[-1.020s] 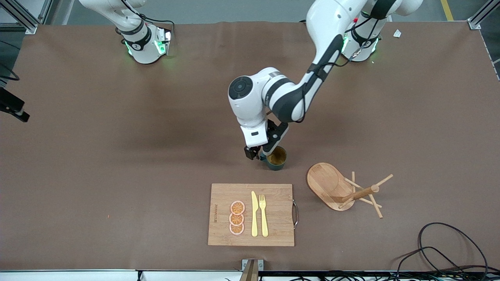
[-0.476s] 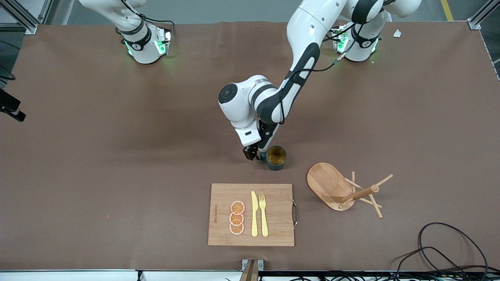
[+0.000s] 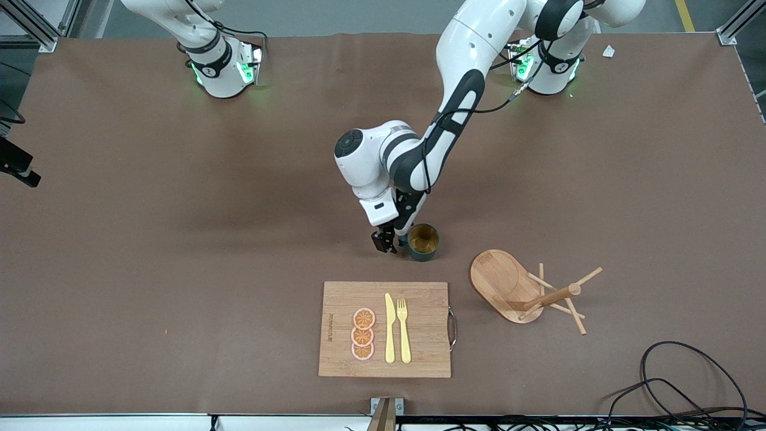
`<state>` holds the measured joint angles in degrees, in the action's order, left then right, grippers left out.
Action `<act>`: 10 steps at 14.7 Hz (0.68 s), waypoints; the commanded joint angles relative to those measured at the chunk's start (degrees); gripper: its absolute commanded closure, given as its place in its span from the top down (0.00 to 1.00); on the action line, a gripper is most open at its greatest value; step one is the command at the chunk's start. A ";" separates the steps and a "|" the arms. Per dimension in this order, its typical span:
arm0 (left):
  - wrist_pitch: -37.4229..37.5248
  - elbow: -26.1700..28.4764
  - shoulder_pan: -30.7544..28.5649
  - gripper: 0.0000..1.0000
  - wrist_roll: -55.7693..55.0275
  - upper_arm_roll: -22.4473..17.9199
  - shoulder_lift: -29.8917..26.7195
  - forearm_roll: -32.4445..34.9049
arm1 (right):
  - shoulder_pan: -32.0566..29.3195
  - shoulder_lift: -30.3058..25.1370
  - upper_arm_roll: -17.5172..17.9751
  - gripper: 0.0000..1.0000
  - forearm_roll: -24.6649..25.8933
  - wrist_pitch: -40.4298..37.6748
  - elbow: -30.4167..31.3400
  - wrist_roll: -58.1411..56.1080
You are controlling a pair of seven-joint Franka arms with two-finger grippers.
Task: Pass cup and hang on rack
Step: 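Lower the left gripper onto the mug handle and grasp it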
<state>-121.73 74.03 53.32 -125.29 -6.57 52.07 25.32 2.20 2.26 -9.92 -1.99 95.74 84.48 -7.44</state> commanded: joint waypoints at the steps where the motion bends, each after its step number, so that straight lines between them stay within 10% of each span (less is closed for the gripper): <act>1: -0.26 -1.26 0.91 0.98 -1.10 -1.17 1.28 1.65 | -0.62 0.38 0.51 1.00 0.49 -0.20 -0.81 0.93; 10: 4.82 -1.17 0.91 0.38 -0.57 -0.29 0.23 0.96 | -0.09 0.73 0.60 1.00 1.11 -0.20 -0.81 0.84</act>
<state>-119.64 73.59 53.45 -125.46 -6.62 53.42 26.06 2.23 2.36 -9.70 -1.84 95.75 84.48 -7.38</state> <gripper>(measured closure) 0.520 0.000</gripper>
